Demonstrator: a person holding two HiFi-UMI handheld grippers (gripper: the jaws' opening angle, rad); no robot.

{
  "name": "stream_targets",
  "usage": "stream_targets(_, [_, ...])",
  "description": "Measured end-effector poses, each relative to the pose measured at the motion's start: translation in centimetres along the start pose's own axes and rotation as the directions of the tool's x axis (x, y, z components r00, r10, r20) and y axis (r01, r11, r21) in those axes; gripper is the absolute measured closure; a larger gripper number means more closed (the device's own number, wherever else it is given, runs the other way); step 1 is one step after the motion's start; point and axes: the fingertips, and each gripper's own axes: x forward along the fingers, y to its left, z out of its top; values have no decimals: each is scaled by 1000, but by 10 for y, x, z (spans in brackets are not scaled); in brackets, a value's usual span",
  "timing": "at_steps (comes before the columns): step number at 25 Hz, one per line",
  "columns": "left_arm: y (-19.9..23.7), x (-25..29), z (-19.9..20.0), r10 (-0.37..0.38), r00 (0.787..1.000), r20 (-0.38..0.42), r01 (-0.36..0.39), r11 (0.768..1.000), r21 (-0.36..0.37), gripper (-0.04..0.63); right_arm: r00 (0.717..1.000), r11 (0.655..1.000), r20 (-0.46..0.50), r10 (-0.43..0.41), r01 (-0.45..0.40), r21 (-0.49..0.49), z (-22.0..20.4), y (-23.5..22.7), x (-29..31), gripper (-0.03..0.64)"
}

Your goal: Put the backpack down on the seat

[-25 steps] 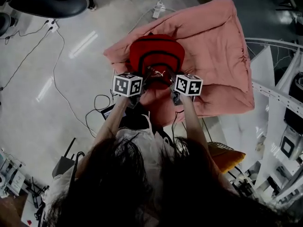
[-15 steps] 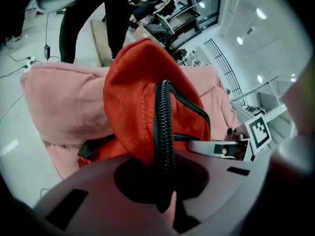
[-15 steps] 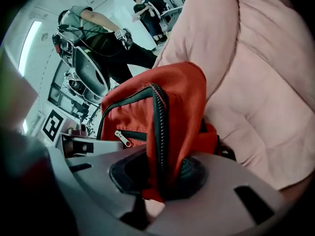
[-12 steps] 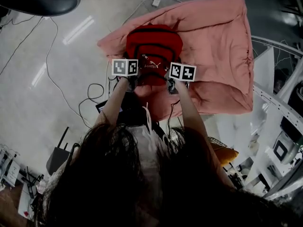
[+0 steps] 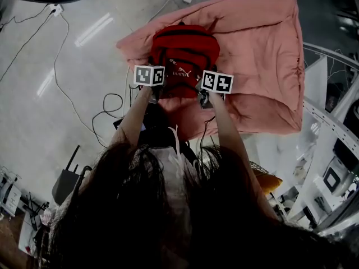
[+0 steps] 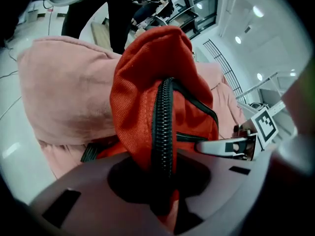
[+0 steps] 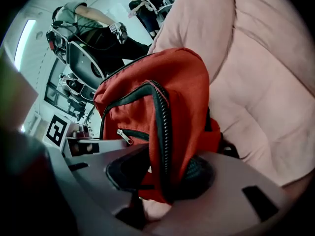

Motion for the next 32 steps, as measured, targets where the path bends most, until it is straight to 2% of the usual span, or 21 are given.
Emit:
stream_targets(1, [1, -1, 0, 5, 1000, 7, -5, 1000, -15, 493, 1000, 1000, -17, 1, -1, -8, -2, 1, 0, 473])
stream_targets(2, [2, -3, 1, 7, 1000, 16, -7, 999, -36, 427, 999, 1000, -31, 3, -3, -13, -4, 2, 0, 402])
stream_targets(3, [3, -5, 2, 10, 1000, 27, -9, 998, -58, 356, 999, 1000, -37, 0, -1, -20, -5, 1, -2, 390])
stream_targets(4, [5, -9, 5, 17, 999, 42, -14, 997, -74, 336, 999, 1000, -32, -9, 8, -29, -4, 0, -5, 385])
stream_targets(6, [7, -19, 10, 39, 997, 71, -34, 997, -68, 318, 1000, 999, -4, -30, 29, -45, -2, -3, -13, 379])
stream_targets(9, [6, -36, 16, 44, 995, 90, -43, 999, -17, 318, 999, 999, 34, -30, 32, -43, -3, -5, -28, 376])
stream_targets(15, [-7, -74, 25, 24, 991, 133, -35, 996, 78, 318, 986, 999, 163, 39, -41, 11, -6, 6, -72, 377])
stream_targets(18, [-21, -94, 28, 26, 985, 170, -48, 991, 124, 318, 962, 997, 267, 56, -69, 39, -5, 16, -101, 377])
stream_targets(21, [-47, -112, 32, -20, 972, 235, -15, 989, 146, 319, 928, 996, 367, 60, -80, 38, -7, 28, -132, 377])
stream_targets(24, [-76, -128, 39, -65, 958, 279, 6, 979, 205, 319, 891, 994, 445, 87, -107, 18, -11, 46, -160, 379])
stream_targets(28, [-116, -153, 48, -132, 944, 304, 33, 950, 309, 319, 846, 993, 521, 118, -117, -35, -17, 70, -199, 383])
stream_targets(32, [-160, -181, 43, -195, 936, 294, 55, 904, 424, 322, 805, 990, 576, 141, -98, -104, -26, 95, -235, 408])
